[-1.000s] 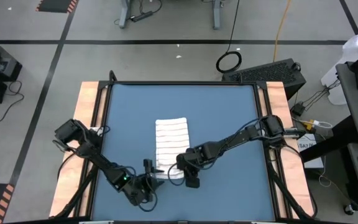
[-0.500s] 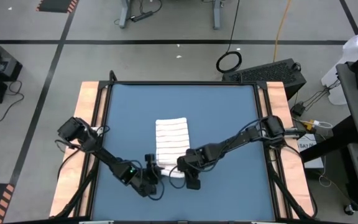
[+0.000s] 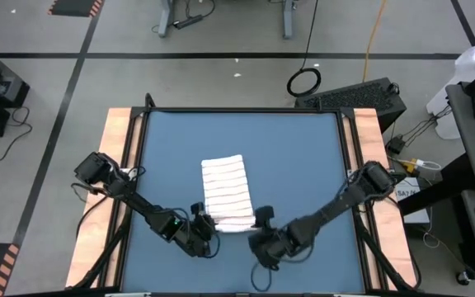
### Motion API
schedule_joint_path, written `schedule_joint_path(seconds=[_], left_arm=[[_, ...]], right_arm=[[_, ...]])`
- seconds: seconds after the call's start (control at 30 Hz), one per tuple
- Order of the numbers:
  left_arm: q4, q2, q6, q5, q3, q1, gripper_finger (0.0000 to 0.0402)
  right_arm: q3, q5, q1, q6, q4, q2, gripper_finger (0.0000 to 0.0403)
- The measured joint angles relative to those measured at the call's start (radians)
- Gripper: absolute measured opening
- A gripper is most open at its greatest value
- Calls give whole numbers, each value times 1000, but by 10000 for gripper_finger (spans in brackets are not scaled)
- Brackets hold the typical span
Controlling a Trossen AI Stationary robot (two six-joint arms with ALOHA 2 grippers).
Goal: Roll towel
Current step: Roll the white towel
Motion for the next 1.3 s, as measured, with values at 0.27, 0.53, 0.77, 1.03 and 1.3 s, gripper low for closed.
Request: schedule_joint_path(seconds=[0.27,0.53,0.77,1.03,1.3], left_arm=[[5,-7,-37,48,0,-2,79],[0,-6,-39,51,0,-2,79],[-8,-5,9,54,0,-2,79],[-54,-5,32,5,0,-5,80],[-77,-36,10,-28,-2,-34,98]], right_arm=[[0,203,63,-88,21,97,229],[1,319,18,-93,32,135,215],[3,132,-51,-116,66,131,206],[6,-83,-99,-70,73,118,85],[4,-319,-150,59,94,72,28]])
